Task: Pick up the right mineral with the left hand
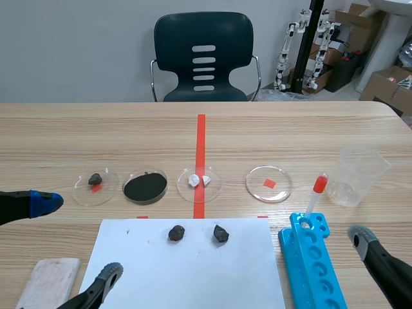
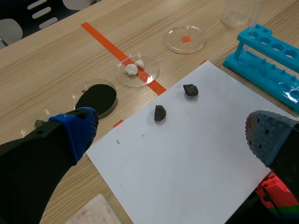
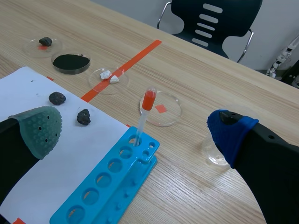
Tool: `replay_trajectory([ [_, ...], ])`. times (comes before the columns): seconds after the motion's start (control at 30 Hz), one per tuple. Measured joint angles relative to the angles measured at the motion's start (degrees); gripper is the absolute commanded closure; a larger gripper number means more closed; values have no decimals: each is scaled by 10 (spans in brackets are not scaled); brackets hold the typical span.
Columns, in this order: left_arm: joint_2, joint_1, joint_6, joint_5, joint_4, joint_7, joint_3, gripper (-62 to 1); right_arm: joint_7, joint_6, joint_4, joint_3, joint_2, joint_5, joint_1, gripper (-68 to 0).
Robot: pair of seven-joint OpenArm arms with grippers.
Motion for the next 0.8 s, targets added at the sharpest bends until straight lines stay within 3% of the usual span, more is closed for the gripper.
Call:
replay_trajectory([
  [0.8,0,0,0,7,0,2,0,-623,0,0,0,0,0,0,0,-679],
])
